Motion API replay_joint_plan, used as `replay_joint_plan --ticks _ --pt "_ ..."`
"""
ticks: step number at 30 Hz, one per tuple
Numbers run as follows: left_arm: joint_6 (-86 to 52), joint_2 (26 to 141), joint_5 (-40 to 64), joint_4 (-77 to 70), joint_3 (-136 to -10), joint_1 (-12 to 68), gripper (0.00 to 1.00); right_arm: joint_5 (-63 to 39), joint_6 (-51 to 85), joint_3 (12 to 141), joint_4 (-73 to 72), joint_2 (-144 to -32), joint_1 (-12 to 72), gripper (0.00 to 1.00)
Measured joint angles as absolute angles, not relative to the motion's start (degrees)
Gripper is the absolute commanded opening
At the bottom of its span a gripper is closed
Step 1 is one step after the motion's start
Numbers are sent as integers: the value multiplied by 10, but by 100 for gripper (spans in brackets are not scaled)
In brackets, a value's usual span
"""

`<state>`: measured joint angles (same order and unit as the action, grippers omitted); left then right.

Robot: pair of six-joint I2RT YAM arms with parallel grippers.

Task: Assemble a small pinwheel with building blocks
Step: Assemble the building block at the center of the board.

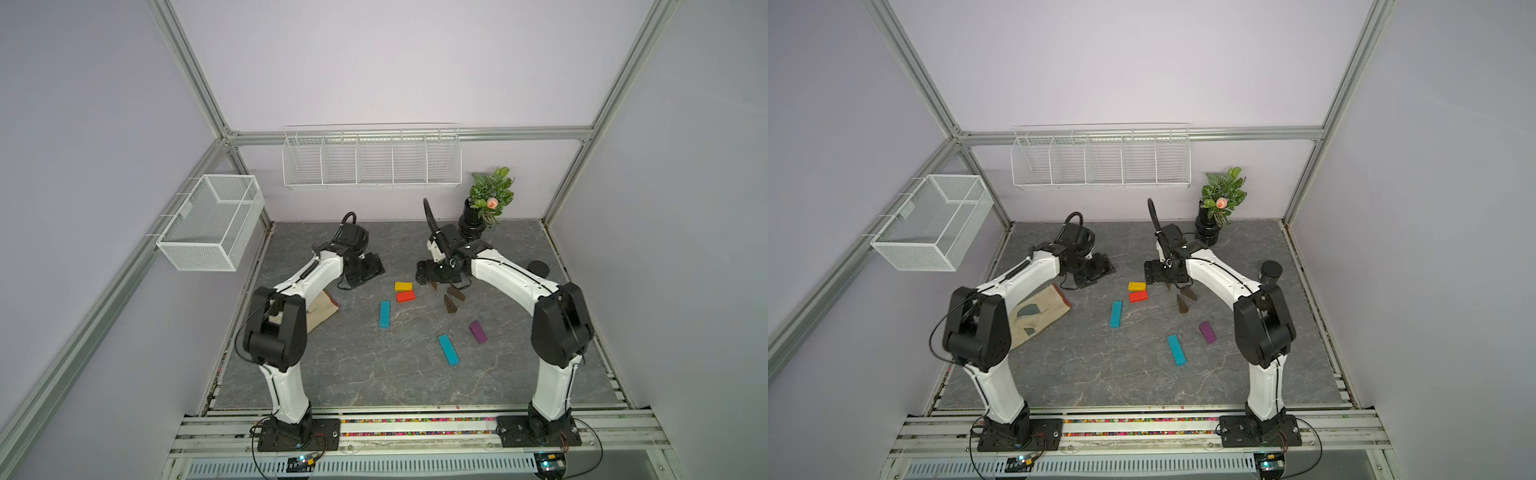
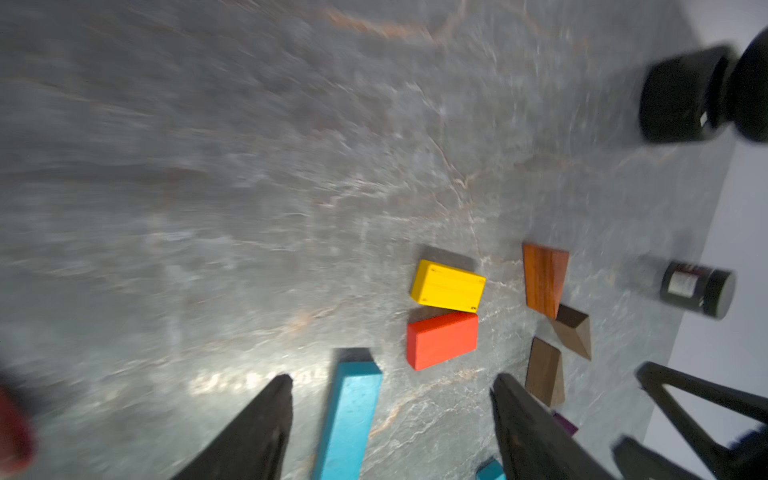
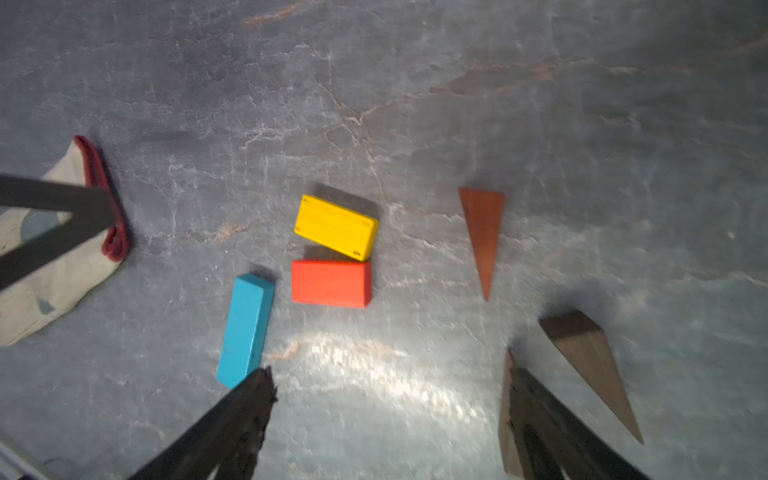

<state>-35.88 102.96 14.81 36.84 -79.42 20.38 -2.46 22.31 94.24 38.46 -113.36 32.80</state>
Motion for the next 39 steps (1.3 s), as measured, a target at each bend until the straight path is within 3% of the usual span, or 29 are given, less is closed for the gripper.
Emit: replay_joint_plan --ticks 13,34,39 --pt "-348 932 159 324 -594 201 80 13 260 1146 452 -1326 378 91" --pt "-379 876 170 286 -498 221 80 46 269 1355 581 -1473 396 100" --pt "-391 873 170 274 -482 244 80 50 265 1358 593 -1475 400 95"
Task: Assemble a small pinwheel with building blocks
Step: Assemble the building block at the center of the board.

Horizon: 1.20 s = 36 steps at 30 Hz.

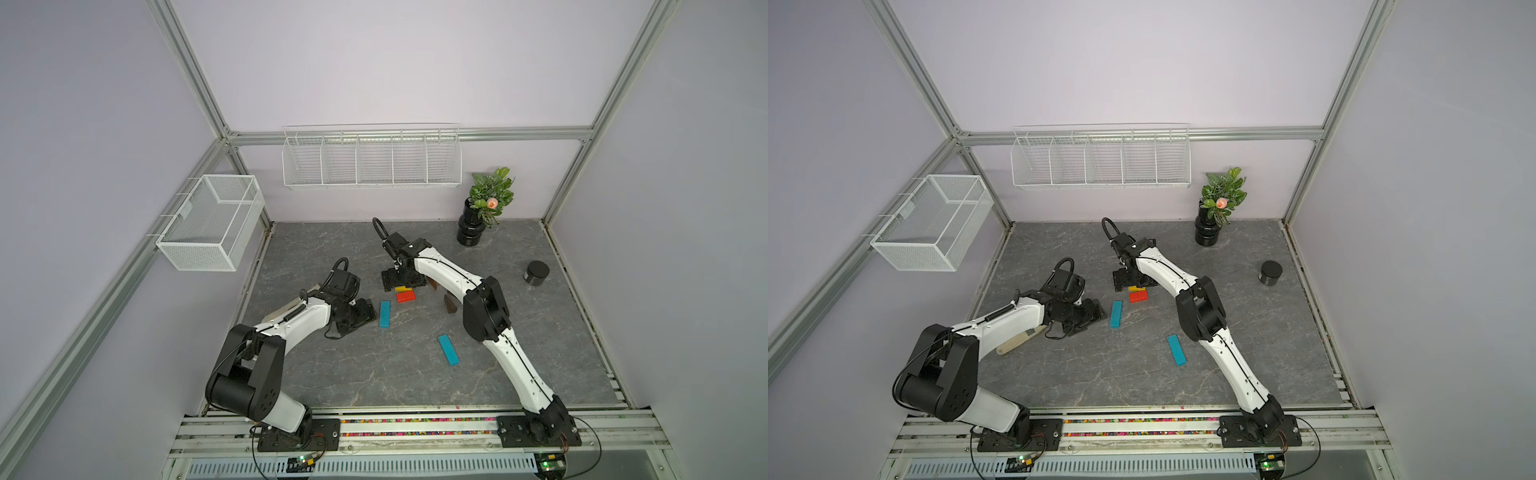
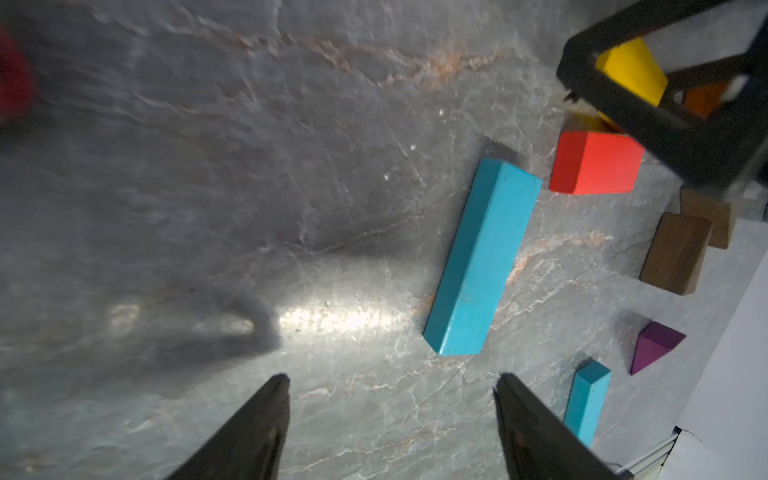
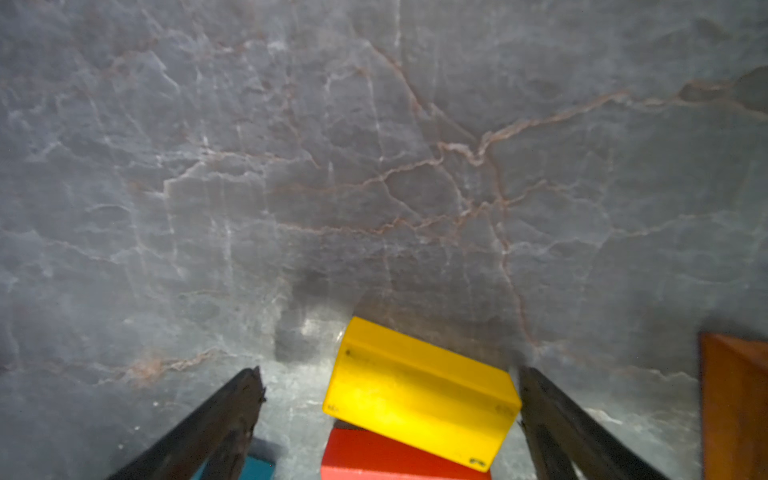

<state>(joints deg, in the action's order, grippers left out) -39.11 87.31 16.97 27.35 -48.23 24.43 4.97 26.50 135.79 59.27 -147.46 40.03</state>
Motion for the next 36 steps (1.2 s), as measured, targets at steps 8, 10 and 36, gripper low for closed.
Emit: replay_joint_plan --ticks 8,10,36 --pt "-419 873 174 252 -467 255 80 58 250 1341 587 -1468 404 82" --pt "-423 870 174 250 -466 255 80 61 247 1334 583 -1466 404 80" --pt "-430 859 174 238 -448 255 81 46 296 1261 533 -1423 407 97"
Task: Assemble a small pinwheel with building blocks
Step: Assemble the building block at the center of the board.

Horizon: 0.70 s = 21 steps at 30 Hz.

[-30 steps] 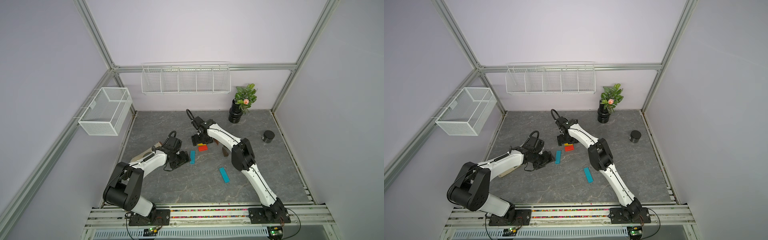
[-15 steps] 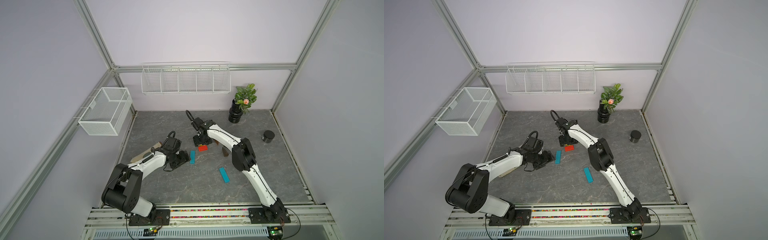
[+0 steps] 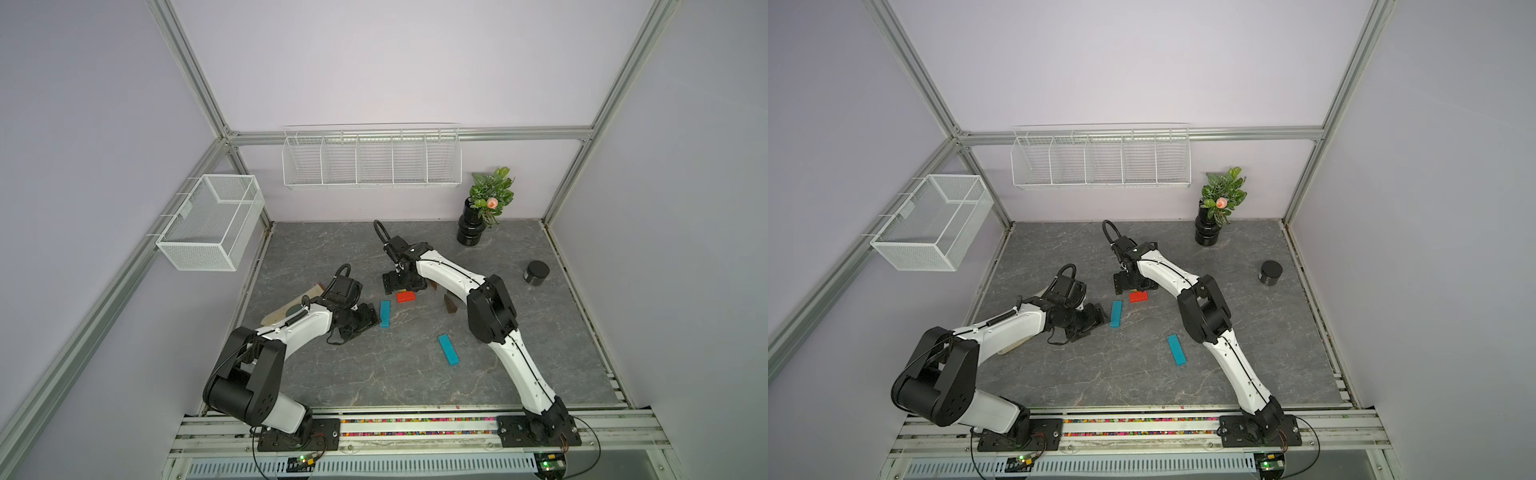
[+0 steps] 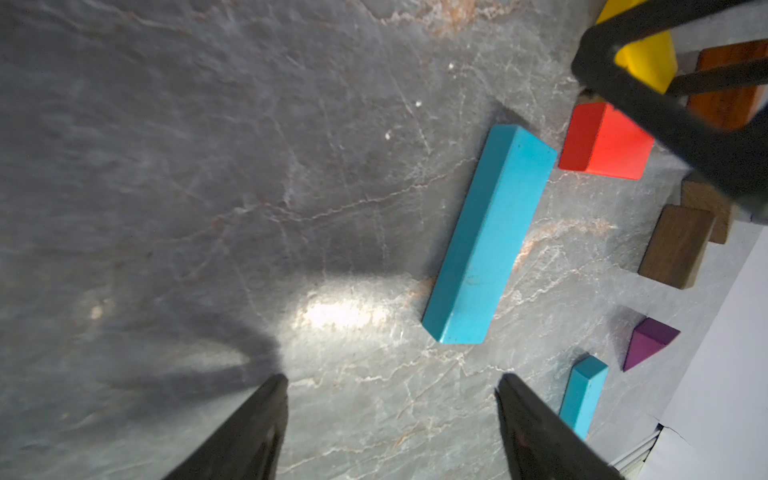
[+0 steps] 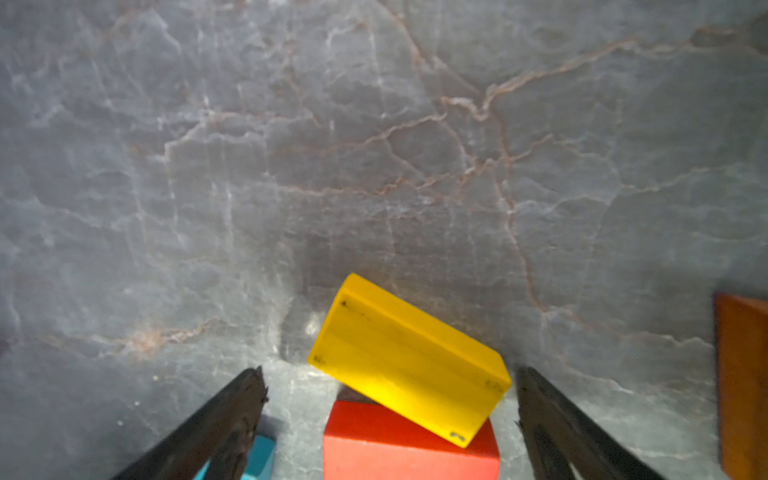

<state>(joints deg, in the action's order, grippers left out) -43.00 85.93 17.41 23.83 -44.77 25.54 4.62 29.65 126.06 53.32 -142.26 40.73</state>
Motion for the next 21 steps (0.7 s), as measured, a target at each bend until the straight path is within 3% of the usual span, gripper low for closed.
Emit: replay_joint_plan --ticks 3,11,16,21 --pt "-429 858 174 238 -448 255 81 47 326 1276 533 -1431 408 100" --pt "-421 858 179 239 -448 255 82 64 380 1328 557 -1460 408 94" --pt "-412 858 180 239 -448 255 82 81 391 1345 569 -1471 409 74" --pt "-408 858 180 239 -448 255 82 88 385 1355 579 -1477 409 70"
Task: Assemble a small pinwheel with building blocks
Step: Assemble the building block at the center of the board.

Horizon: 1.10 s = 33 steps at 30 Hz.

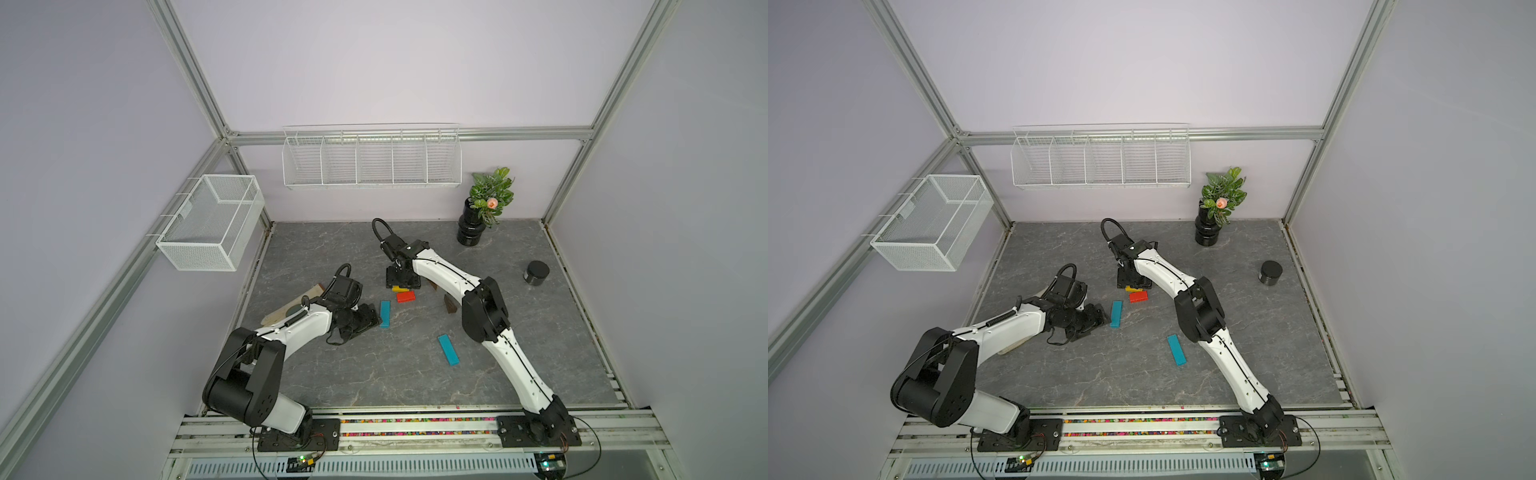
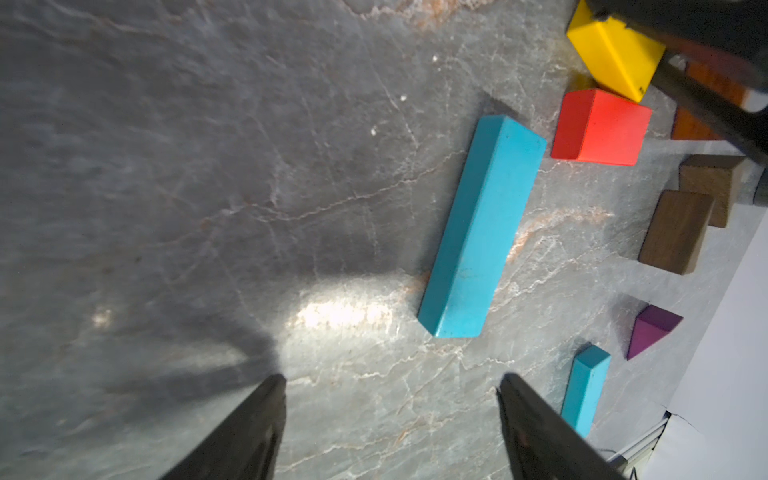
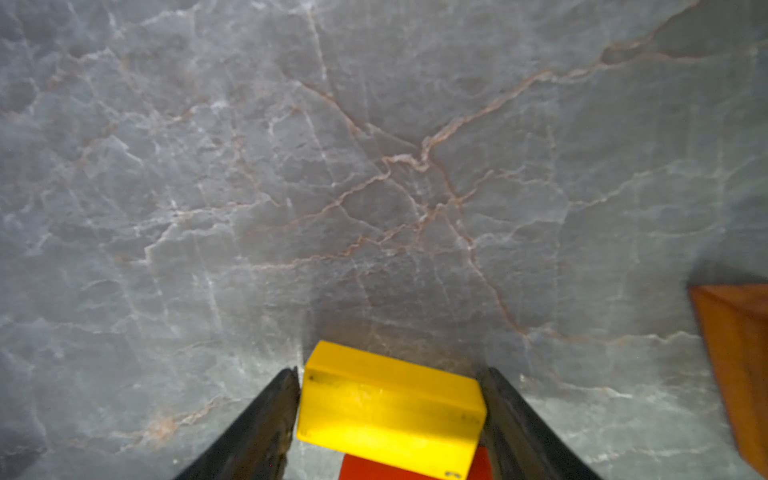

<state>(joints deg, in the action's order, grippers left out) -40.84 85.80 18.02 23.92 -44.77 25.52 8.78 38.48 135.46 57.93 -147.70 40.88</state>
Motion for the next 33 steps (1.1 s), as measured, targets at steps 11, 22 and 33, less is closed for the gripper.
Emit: replay_joint_plan --ticks 11,22,33 --pt "-409 858 180 241 -448 255 82 92 303 1324 555 -1463 411 64" --pt "-409 858 180 241 -448 255 82 86 258 1236 498 -1419 413 65" --pt "-409 858 181 240 -448 255 82 89 243 1200 471 -1401 415 73"
